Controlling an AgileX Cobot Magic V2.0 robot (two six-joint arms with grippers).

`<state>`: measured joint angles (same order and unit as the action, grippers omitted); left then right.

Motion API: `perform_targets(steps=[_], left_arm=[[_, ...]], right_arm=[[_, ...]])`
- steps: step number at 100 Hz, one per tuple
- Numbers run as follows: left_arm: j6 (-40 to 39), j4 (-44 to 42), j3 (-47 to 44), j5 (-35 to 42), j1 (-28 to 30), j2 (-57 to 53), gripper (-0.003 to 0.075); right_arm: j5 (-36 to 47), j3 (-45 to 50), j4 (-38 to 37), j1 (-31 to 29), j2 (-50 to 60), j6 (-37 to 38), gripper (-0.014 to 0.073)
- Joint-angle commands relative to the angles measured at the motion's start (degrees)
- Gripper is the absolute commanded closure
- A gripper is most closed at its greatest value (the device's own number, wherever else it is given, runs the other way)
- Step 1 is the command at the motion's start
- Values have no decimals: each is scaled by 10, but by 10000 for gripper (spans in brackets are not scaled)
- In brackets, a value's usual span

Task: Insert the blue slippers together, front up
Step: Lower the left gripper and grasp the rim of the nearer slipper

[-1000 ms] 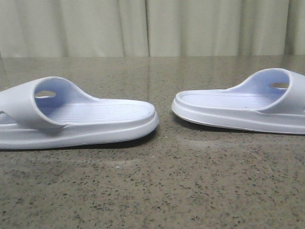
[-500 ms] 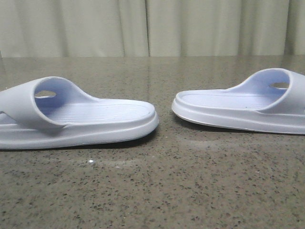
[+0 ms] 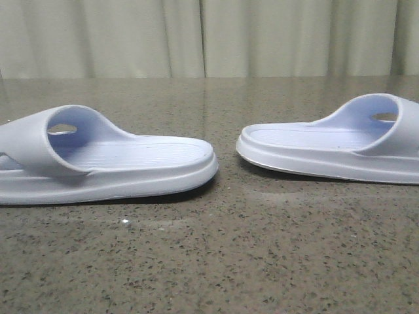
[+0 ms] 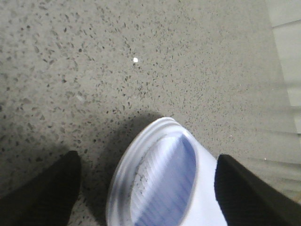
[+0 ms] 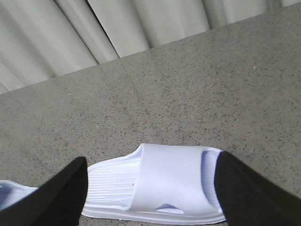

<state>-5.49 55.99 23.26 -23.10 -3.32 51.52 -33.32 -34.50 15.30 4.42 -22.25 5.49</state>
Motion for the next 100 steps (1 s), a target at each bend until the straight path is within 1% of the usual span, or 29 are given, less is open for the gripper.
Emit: perform_targets(steps=[1,29,55,74,100], left_arm=[[24,43,14,18,-3,7,202],[84,110,17,1,-3,39,202],[148,186,17,-33,-3,60,202],[165,206,17,-66,-3,73,202],[165,206,17,-66,-3,78,202]], right_arm=[[48,-20,5,0,-9,-2,117],[55,-20,5,0,-9,-2,117],[56,-20,5,0,-9,-2,117],[56,-20,5,0,-9,-2,117],[56,-20,5,0,-9,-2,117]])
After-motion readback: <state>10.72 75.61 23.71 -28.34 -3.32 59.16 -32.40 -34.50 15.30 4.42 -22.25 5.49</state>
